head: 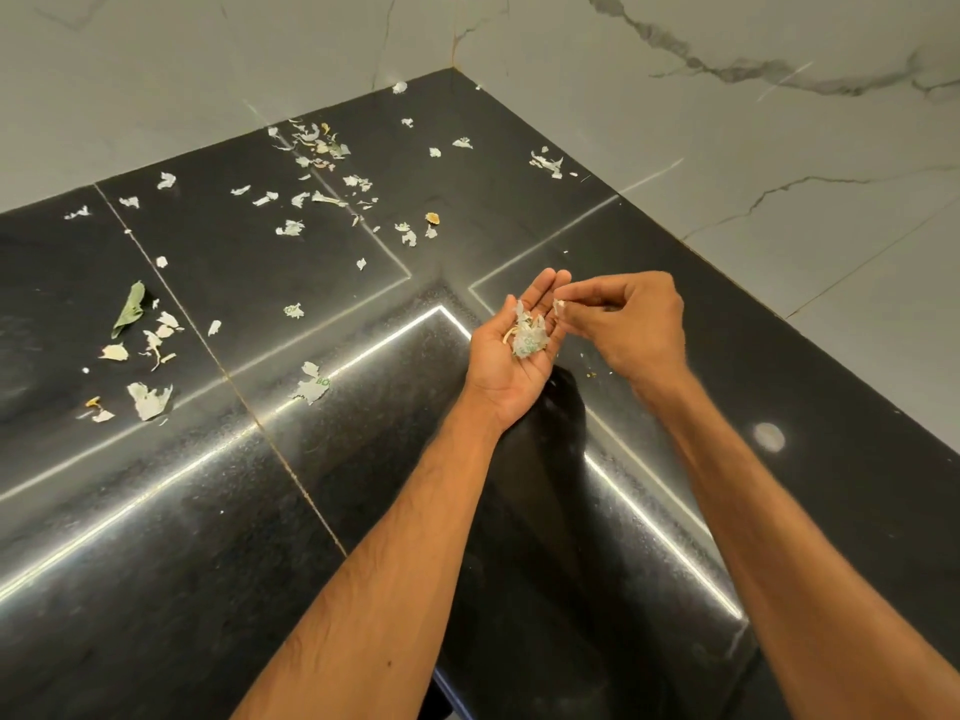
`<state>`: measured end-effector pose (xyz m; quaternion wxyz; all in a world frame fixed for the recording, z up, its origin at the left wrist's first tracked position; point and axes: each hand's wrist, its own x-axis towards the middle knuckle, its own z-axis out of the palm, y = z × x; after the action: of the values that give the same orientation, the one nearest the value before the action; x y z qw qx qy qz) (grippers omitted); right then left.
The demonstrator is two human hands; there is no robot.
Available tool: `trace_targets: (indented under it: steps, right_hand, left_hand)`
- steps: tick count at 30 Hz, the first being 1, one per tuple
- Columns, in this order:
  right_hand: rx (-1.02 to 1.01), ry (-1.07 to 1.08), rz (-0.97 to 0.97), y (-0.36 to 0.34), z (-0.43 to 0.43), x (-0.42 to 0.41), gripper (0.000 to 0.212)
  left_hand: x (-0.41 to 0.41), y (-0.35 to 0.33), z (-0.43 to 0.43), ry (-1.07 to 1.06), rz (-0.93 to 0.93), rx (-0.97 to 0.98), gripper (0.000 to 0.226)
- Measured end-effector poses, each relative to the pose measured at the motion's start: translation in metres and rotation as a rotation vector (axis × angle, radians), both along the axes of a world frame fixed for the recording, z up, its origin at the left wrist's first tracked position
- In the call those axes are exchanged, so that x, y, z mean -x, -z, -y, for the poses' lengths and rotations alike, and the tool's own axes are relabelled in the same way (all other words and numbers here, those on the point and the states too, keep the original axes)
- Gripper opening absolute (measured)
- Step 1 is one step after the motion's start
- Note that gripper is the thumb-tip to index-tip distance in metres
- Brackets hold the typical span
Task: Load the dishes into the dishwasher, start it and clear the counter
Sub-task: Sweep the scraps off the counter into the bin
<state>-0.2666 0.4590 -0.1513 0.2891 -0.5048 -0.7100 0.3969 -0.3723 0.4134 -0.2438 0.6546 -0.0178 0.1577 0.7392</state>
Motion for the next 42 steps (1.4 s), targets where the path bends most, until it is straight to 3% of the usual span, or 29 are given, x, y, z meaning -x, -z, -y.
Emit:
trace_targets:
  steps: [9,19,25,29,34,39,42]
  right_hand:
    - [-0.189,-0.078,0.197,0.007,0.007,0.019,0.033]
    - [-0.338,-0.018,0.058,0.010,0.010,0.021,0.018]
    - [-0.312,0.103,0.040,0.021,0.007,-0.014,0.019]
    - [-0.189,0.213,0.209,0.042,0.011,-0.049,0.032]
    - [-0.208,0.041,0.483,0.054,0.027,-0.050,0.037]
    - [-0.231,-0.136,0.484,0.052,0.045,-0.026,0.027]
    - [-0.284,-0.129,0.463,0.058,0.044,-0.020,0.014]
  left_hand:
    - [-0.001,0.000,0.001,-0.012,-0.043,0.096,0.044]
    - [0.000,-0.002,0.000,-0.028,0.028,0.054,0.045]
    - [0.001,-0.004,0.000,-0.033,0.072,0.045,0.041]
    - [0.001,-0.006,0.001,-0.028,0.084,0.042,0.041]
    - [0.002,-0.004,0.000,-0.026,0.097,0.054,0.041]
    - [0.002,-0.005,0.000,-0.035,0.118,0.063,0.042]
    - [0.001,-0.006,0.001,-0.036,0.119,0.063,0.041]
